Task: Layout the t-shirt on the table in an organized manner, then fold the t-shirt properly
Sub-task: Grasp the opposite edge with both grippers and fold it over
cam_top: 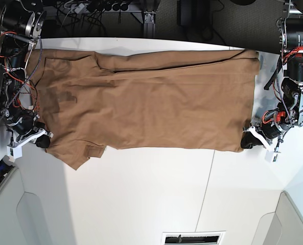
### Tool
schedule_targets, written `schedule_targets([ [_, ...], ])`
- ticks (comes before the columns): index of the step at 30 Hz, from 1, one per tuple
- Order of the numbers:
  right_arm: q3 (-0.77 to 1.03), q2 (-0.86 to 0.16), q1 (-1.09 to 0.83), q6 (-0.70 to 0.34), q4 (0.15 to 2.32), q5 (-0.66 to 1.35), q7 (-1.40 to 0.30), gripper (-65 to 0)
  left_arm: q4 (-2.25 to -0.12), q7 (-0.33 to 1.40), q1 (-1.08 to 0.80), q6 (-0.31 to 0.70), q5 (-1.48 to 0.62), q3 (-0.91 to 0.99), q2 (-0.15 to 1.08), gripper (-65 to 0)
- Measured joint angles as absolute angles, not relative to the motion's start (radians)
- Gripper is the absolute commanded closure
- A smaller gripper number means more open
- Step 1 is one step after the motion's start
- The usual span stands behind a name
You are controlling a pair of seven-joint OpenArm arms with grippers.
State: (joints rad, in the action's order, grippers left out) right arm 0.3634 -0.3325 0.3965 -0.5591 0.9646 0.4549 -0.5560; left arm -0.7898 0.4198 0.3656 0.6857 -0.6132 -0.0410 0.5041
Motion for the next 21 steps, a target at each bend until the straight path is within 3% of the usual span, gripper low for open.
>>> schedule_targets([
  [6,0.363,-0.339,0.393,-0.561,0.982,0.459,-0.601,0.0,-0.821,0.486,0.358,0.685,-0.671,-0.046,0.545,0.0],
  [12,0.363,-0.398,0.328,-0.568,1.079,0.552,-0.636,0.0,-0.891,0.679,0.352,0.685,-0.826,-0.046,0.610,0.0],
  [21,0.362,-0.399,0.179,-0.570,1.254,0.582,-0.663,0.0,-0.928,0.907,0.319,0.686,-1.036,-0.048,0.654,0.0],
])
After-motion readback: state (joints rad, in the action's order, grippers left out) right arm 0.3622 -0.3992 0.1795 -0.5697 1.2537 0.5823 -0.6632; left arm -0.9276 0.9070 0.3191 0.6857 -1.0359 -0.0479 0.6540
